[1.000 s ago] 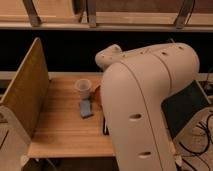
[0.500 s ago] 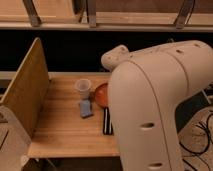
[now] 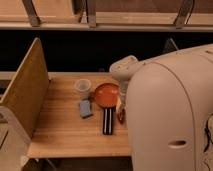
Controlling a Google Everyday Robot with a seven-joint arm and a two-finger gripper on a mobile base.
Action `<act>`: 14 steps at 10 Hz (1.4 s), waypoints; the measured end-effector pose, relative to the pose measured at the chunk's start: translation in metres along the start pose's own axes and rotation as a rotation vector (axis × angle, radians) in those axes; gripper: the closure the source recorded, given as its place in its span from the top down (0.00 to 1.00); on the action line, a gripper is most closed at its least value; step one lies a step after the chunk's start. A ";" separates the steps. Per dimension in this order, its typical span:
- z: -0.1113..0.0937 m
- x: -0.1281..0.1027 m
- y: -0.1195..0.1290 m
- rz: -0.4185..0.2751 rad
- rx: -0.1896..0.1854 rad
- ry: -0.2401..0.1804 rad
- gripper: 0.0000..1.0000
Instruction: Place the pepper in the ceramic bowl
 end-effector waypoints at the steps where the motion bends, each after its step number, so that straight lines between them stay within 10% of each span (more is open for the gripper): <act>1: -0.001 -0.001 0.002 -0.003 0.000 -0.001 0.80; 3: -0.003 -0.008 0.006 -0.029 0.004 -0.029 0.80; 7: -0.014 -0.058 0.065 -0.219 -0.049 -0.240 0.80; 11: 0.003 -0.026 0.024 -0.103 -0.039 -0.229 0.80; 14: 0.040 -0.015 0.011 0.073 -0.113 -0.154 0.80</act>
